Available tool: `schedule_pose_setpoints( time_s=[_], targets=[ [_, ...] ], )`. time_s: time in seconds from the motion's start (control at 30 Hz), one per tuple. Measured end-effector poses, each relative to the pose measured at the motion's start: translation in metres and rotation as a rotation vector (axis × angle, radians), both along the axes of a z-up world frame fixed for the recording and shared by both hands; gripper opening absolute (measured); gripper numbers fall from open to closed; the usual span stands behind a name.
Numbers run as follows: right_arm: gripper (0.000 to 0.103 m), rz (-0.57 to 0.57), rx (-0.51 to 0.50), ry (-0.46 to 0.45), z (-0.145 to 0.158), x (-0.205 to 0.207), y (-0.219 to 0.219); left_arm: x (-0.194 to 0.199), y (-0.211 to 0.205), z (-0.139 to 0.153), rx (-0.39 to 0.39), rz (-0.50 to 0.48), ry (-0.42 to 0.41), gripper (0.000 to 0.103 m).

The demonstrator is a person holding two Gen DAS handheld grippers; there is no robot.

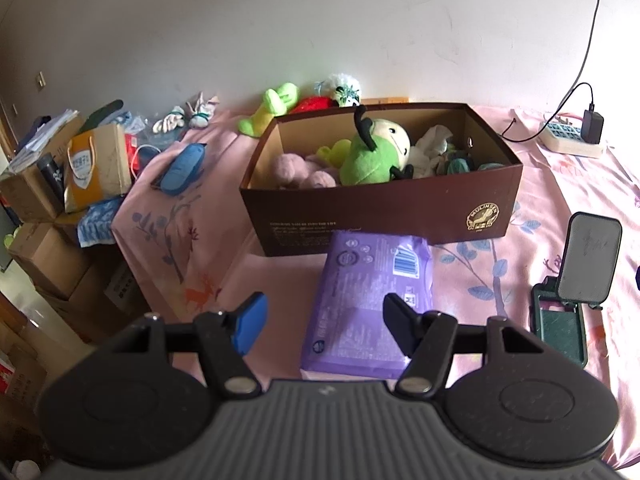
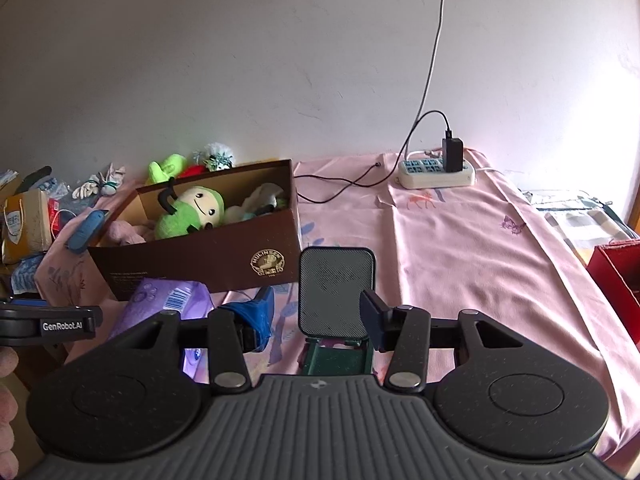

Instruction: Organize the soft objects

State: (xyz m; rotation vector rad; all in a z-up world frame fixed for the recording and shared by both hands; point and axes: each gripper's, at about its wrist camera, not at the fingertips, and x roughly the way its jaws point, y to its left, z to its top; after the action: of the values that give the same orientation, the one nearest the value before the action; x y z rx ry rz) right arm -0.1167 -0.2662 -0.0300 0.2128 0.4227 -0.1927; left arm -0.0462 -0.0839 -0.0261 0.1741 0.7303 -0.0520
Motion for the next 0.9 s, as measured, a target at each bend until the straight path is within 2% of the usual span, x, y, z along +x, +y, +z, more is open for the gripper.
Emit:
schedule_pose_setpoints(
  time_s=[0.47,0.9],
  targets=[
    [0.032,-0.015,-0.005,-0.033,0.007,-0.009,-0.005,-0.003,-0.009,0.004,-0.013,-0.036,0.009,0.065],
    [0.032,0.035,0.04,-0.005,0.002,0.011,-0.008,0.012,-0.003,-0.006,0.005,0.011,0.046,0.065]
  ],
)
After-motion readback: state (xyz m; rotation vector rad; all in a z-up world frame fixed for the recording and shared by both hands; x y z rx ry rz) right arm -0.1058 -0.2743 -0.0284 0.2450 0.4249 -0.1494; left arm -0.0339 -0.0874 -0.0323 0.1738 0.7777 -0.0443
